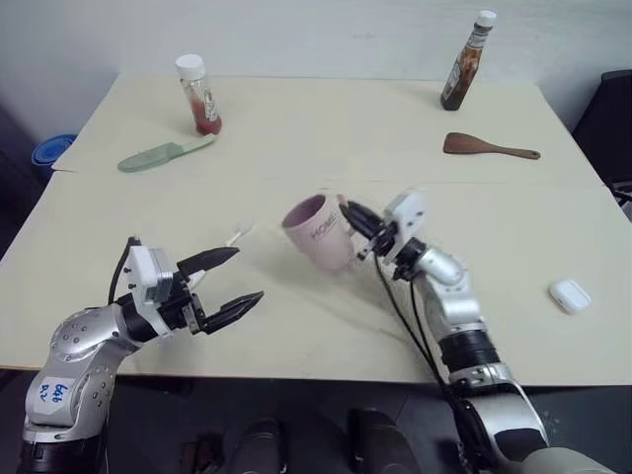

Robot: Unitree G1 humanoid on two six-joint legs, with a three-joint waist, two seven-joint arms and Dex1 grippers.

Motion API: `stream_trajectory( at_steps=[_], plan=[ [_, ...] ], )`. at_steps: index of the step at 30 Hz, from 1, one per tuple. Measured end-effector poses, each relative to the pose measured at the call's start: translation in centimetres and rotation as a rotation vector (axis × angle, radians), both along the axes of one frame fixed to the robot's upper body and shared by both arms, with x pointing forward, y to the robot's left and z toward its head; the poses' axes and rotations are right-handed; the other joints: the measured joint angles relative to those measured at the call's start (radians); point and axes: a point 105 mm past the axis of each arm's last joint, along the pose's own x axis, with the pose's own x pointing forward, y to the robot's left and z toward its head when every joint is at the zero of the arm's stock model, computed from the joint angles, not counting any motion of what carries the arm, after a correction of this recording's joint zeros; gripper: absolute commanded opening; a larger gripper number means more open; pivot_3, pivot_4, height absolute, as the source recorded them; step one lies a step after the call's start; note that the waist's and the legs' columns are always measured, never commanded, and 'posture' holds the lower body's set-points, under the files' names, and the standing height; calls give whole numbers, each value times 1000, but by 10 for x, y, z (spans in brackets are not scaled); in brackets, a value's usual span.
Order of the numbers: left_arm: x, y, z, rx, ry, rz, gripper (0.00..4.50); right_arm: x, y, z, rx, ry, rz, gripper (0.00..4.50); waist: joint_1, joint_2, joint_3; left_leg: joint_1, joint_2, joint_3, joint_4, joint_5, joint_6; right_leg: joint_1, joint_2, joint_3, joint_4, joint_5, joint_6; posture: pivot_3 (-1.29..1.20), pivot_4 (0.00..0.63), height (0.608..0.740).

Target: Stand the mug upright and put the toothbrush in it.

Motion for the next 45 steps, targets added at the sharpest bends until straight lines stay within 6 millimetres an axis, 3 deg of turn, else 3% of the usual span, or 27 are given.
stream_trajectory(
  at_steps=[5, 12, 16, 19, 23, 25, 28, 31, 34, 39, 42, 45],
  plan=[
    [1, 6, 0, -3, -1, 26, 4500, -2, -3, -9, -6, -29, 26, 2219, -6, 0, 0, 0, 1, 0, 0, 0, 0, 0, -1, 0, 0, 0, 0, 0, 150, 740],
    [-2, 10, -6, -5, 21, 48, 4500, -8, -22, -3, -18, -60, 44, 4485, -4, 0, 0, 1, 1, 0, 0, 0, 0, 0, -3, 0, 0, 0, 0, 0, 150, 740],
    [-6, 16, -13, -3, 46, 77, 4500, -19, -35, -1, -49, -41, 88, 4485, -3, 0, 0, 1, 1, 0, 0, 0, 0, 1, -3, 0, 0, 0, 0, 0, 150, 740],
    [-10, 33, -21, 29, 70, 137, 4500, -35, -56, -6, -84, 19, 138, 4485, 2, 0, 0, 1, 1, 0, 0, 0, 0, 1, -3, 0, 0, 0, 0, 0, 150, 740],
    [-21, 91, -34, 120, 126, 325, 4500, -72, -109, -18, -208, 108, 166, 4485, 19, 0, 0, 1, 1, 0, 1, -2, 2, 1, -4, -1, -2, 0, 0, 0, 150, 740],
    [-29, 125, -35, 161, 156, 449, 4500, -92, -125, -22, -252, 136, 182, 4485, 19, -1, 1, 3, 2, 1, 0, -5, 5, 2, -3, -2, -5, -1, -1, 0, 150, 740],
    [-42, 170, -37, 246, 232, 603, 4500, -138, -124, -10, -181, 74, 357, 4485, 21, -2, 1, 5, 3, 0, -1, -6, 5, 4, -2, -4, -4, -1, -2, 0, 150, 740],
    [-39, 188, -37, 288, 339, 686, 4500, -149, -123, -3, -190, 36, 392, 4485, 22, -2, 2, 13, 2, -1, -1, -8, 6, 13, -5, -4, -4, -1, -3, 0, 150, 740],
    [-24, 175, -32, 274, 401, 665, 4500, -152, -120, 2, -194, 17, 389, 4485, 28, -2, 2, 19, 2, -4, -1, -12, 2, 19, -7, -3, -6, -2, -4, 0, 150, 740],
    [25, 105, -6, 326, 461, 476, 4500, -150, -103, 22, -182, -57, 370, 4485, 43, -2, 2, 17, 3, -8, -2, -8, -6, 18, -6, -3, -6, -3, -7, 0, 150, 740],
    [40, 82, -2, 375, 469, 437, 4500, -148, -99, 25, -181, -63, 365, 4485, 41, -2, 1, 17, 3, -6, -4, -8, -6, 18, -3, -5, -3, -3, -7, 0, 150, 740],
    [71, 56, -7, 415, 499, 436, 4500, -146, -97, 23, -175, -39, 364, 4485, 48, -2, 2, 17, 2, 0, -3, -7, -5, 16, 5, -8, -1, -3, -7, 0, 150, 740]
  ],
)
